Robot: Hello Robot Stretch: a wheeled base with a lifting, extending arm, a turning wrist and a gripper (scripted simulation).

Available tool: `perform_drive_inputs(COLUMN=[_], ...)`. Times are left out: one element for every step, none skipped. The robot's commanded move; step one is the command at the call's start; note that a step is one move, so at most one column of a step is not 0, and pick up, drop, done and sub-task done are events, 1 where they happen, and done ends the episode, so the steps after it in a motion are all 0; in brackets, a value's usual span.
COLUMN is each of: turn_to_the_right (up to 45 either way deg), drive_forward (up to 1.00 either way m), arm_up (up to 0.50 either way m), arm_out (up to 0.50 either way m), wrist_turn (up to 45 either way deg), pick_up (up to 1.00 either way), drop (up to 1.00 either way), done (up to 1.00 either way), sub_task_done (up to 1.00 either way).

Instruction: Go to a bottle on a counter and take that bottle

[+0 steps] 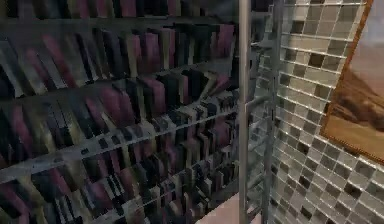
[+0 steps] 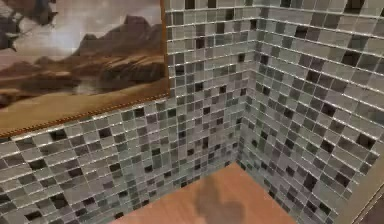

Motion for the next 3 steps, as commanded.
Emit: perform_drive_inputs(turn_to_the_right=[-45.0,-45.0,-3.0], drive_forward=[0.00,0.00,0.00], arm_up=[0.00,0.00,0.00], arm_out=[0.00,0.00,0.00], wrist_turn=[0.0,0.0,0.0], pick_up=[0.00,0.00,0.00], drop=[0.00,0.00,0.00], done=[0.00,0.00,0.00], sub_task_done=[0.00,0.00,0.00])
